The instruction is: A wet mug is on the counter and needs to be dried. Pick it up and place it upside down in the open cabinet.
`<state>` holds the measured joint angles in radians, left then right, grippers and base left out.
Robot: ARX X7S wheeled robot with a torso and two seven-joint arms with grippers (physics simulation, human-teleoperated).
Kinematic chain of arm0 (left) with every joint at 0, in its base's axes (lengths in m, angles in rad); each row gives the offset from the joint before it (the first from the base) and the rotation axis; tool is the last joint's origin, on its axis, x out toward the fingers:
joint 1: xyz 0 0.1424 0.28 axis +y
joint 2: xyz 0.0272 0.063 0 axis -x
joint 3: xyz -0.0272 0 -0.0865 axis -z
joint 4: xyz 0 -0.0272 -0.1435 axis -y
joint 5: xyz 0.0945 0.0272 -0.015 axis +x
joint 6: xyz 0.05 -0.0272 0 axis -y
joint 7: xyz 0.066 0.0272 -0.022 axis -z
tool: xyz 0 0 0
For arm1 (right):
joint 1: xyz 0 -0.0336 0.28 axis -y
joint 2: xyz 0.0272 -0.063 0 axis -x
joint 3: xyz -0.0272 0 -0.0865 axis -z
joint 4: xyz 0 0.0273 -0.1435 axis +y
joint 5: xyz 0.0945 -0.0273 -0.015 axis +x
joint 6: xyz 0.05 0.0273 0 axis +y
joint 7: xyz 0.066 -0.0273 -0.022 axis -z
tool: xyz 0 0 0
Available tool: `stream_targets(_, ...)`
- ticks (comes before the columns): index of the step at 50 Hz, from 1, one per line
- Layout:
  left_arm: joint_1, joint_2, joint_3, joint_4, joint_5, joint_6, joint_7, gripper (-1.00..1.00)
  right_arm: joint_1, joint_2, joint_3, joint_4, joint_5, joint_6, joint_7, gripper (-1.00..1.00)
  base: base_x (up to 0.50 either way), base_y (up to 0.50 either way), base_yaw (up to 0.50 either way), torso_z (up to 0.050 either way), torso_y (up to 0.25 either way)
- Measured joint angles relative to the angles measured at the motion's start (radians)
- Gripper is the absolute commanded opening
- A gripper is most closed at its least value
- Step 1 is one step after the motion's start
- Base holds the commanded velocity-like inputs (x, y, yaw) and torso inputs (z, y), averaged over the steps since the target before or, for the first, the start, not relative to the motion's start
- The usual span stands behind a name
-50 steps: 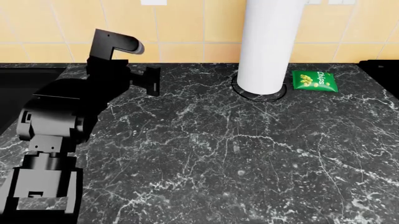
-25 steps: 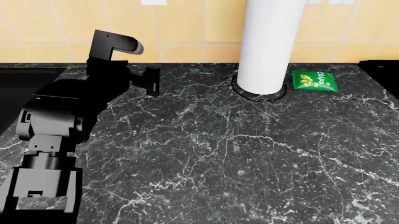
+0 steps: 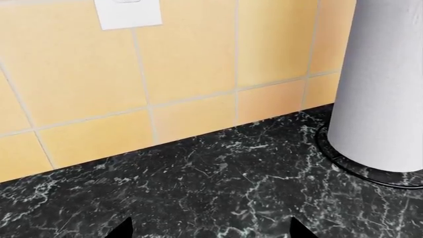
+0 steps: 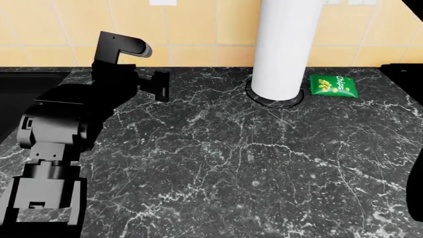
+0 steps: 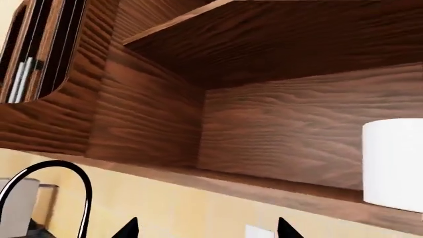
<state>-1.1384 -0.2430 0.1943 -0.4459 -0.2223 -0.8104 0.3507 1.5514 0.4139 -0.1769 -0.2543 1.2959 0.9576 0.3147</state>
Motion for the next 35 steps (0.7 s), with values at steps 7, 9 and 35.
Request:
stream_targets(7,-0.001,-0.001,0.001,0.001,-0.003,-0.001,-0.002,1.0,-0.069,0.006,0.044,-0.027,0.087,0.013,0.065,1.0,0.0,0.0,0.0,0.0,0.0)
stream_targets(9,-0.001,-0.001,0.002,0.002,-0.003,-0.002,-0.002,1.0,-0.083,0.009,0.055,-0.031,0.107,0.015,0.079,1.0,0.0,0.0,0.0,0.0,0.0)
stream_targets(35,0.0,-0.003,0.008,0.011,-0.013,-0.008,-0.009,1.0,-0.204,0.039,0.108,-0.051,0.148,-0.009,0.12,1.0,0.0,0.0,0.0,0.0,0.0)
